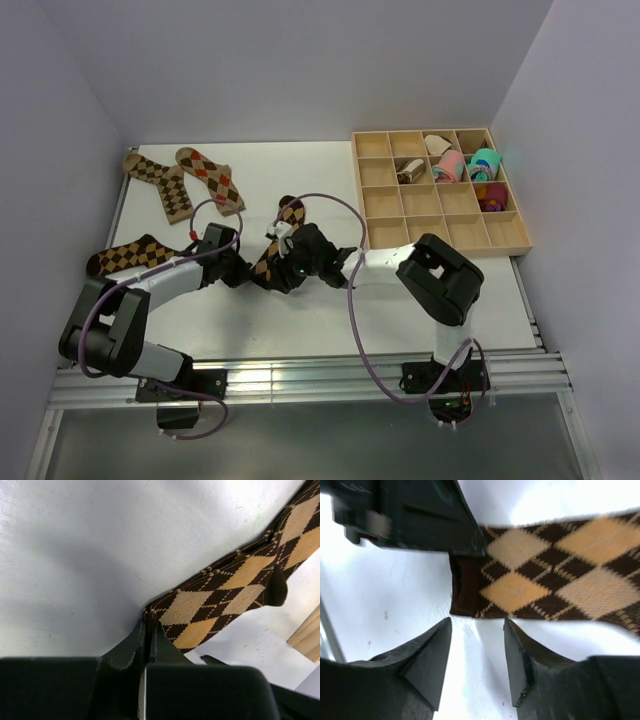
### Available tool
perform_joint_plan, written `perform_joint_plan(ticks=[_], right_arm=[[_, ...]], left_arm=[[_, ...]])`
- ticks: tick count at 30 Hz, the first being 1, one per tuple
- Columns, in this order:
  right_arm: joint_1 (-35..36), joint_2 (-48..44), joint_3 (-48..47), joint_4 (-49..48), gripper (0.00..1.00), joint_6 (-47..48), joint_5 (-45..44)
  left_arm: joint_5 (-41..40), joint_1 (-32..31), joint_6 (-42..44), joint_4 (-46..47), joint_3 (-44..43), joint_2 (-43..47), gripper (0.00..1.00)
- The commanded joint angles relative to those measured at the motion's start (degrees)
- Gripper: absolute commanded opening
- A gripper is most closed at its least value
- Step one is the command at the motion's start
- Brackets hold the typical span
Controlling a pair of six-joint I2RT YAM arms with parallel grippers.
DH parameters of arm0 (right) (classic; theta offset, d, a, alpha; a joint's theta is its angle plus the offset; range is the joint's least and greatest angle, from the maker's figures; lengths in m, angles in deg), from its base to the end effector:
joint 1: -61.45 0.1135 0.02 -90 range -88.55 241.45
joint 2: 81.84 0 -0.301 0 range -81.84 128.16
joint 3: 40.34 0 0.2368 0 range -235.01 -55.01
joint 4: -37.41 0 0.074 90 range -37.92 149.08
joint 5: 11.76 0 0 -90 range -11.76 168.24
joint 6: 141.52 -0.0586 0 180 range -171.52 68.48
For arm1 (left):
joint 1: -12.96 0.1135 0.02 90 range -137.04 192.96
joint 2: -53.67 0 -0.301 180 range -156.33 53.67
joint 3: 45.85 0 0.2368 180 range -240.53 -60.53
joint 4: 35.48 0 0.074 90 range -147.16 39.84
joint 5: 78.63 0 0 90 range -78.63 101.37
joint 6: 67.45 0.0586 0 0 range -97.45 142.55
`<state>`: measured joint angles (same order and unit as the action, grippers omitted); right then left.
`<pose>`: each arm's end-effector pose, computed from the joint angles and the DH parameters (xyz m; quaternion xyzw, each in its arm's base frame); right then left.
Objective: Roll the socks
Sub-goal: Roll the sock at the center of the board.
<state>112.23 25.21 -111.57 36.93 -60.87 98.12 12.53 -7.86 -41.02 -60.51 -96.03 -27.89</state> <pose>0.2410 0.3268 0.1880 -0.3836 0.7904 0.3593 0.3146 0.2345 -0.0904 0.1775 -0.3462 0.8925 -0.2012 0.2076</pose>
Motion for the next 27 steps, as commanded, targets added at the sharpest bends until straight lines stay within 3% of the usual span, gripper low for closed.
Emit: perform_joint_plan(ticks=[1, 6, 20, 23, 27], right_arm=[[3.0, -3.9, 1.2, -5.0, 0.55, 6.0, -7.9], [6.7, -3.3, -0.4, -5.3, 0.61, 11.3, -15.0], [13.6, 3.9, -4.5, -5.9, 0.61, 18.2, -26.8], [13.7, 4.7, -5.1, -6.1, 0.56, 18.5, -27.7], [13.7, 5.4, -6.0, -6.1, 0.4, 18.7, -29.3]], left_arm=[[-0.9, 0.2, 2.3, -3.3, -3.2, -1.1, 0.0], [-0.9, 0.2, 3.5, -5.8, -5.7, -2.4, 0.0], [0.3, 0.2, 4.7, -5.9, -6.6, -4.0, 0.0], [0.1, 0.2, 4.7, -6.1, -6.7, -4.0, 0.0], [0.5, 0.2, 4.7, -5.9, -6.8, -4.1, 0.0]])
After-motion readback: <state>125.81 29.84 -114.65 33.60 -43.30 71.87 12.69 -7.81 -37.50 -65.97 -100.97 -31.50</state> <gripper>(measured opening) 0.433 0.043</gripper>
